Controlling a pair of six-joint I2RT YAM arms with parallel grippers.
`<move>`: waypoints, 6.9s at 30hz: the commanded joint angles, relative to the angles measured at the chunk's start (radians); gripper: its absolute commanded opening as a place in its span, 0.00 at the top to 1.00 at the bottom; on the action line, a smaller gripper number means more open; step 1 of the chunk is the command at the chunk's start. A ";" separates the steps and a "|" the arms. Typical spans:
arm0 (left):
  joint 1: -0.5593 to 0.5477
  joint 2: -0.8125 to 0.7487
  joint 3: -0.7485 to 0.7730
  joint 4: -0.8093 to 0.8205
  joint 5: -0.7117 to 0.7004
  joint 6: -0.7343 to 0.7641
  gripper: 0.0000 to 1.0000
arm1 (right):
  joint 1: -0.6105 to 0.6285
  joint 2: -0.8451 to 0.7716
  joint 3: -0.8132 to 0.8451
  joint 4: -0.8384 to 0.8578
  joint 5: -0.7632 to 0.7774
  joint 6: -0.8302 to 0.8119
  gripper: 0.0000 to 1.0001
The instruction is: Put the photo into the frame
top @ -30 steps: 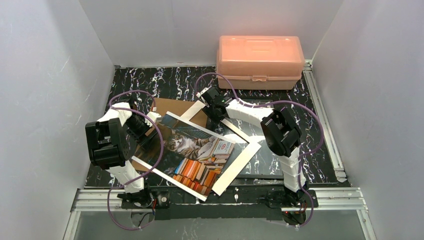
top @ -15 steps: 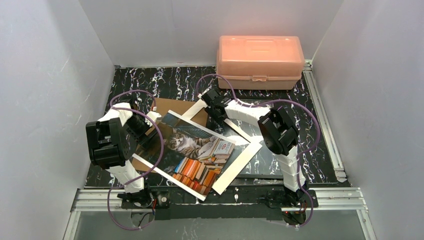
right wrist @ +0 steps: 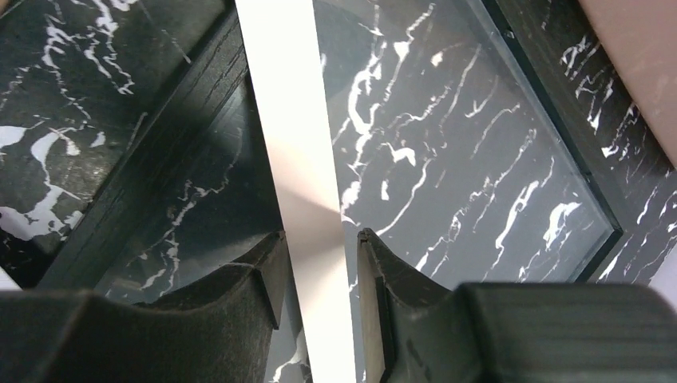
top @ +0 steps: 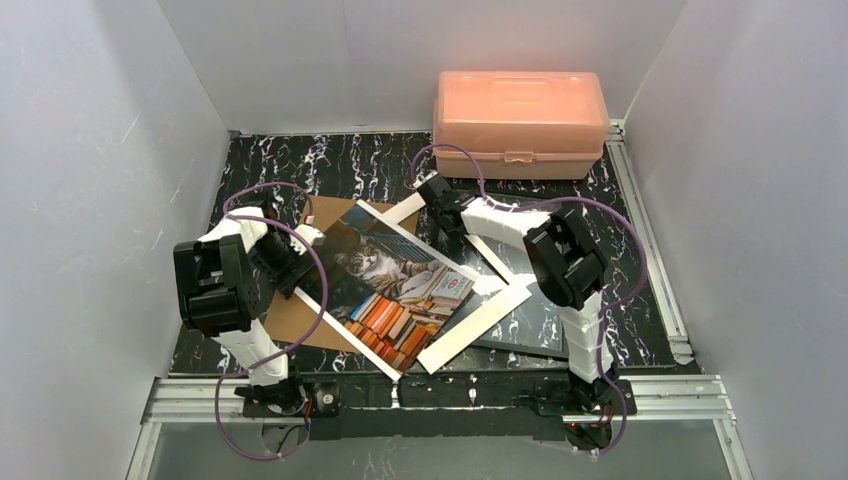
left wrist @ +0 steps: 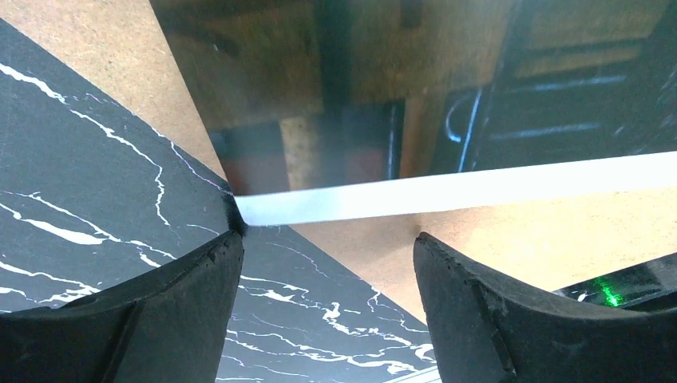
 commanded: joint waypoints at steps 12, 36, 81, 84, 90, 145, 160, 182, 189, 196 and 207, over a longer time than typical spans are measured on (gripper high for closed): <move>-0.012 0.030 0.231 -0.220 0.205 -0.086 0.24 | -0.032 -0.114 -0.063 0.036 0.069 0.047 0.66; -0.113 0.125 0.288 -0.187 0.205 -0.178 0.19 | 0.004 -0.360 -0.187 0.037 0.052 0.179 0.78; -0.078 0.059 0.635 -0.491 0.449 -0.235 0.03 | 0.211 -0.575 0.115 -0.432 0.461 0.297 0.77; -0.078 0.050 0.617 -0.485 0.445 -0.234 0.02 | 0.163 -0.568 0.072 -0.432 0.454 0.310 0.77; -0.081 0.038 0.574 -0.471 0.438 -0.229 0.02 | 0.045 -0.622 -0.065 -0.395 0.423 0.331 0.77; -0.111 -0.004 0.498 -0.425 0.391 -0.310 0.02 | 0.708 -0.504 -0.563 -0.004 -0.047 0.201 0.06; -0.390 -0.212 0.234 -0.415 0.487 -0.228 0.02 | 0.677 -0.979 -0.699 -0.303 0.094 1.248 0.01; -0.950 -0.486 0.063 -0.179 0.153 0.061 0.02 | -0.687 -0.774 -0.541 0.119 -0.309 0.747 0.01; -1.104 -0.459 -0.120 -0.012 0.046 0.074 0.05 | -0.908 -0.656 -0.626 0.248 -0.510 0.795 0.01; -1.187 -0.344 -0.200 0.246 -0.053 0.182 0.13 | -0.918 -0.699 -0.665 0.250 -0.577 0.792 0.01; -1.376 -0.403 -0.359 0.454 -0.096 0.257 0.15 | -0.920 -0.697 -0.646 0.231 -0.607 0.781 0.01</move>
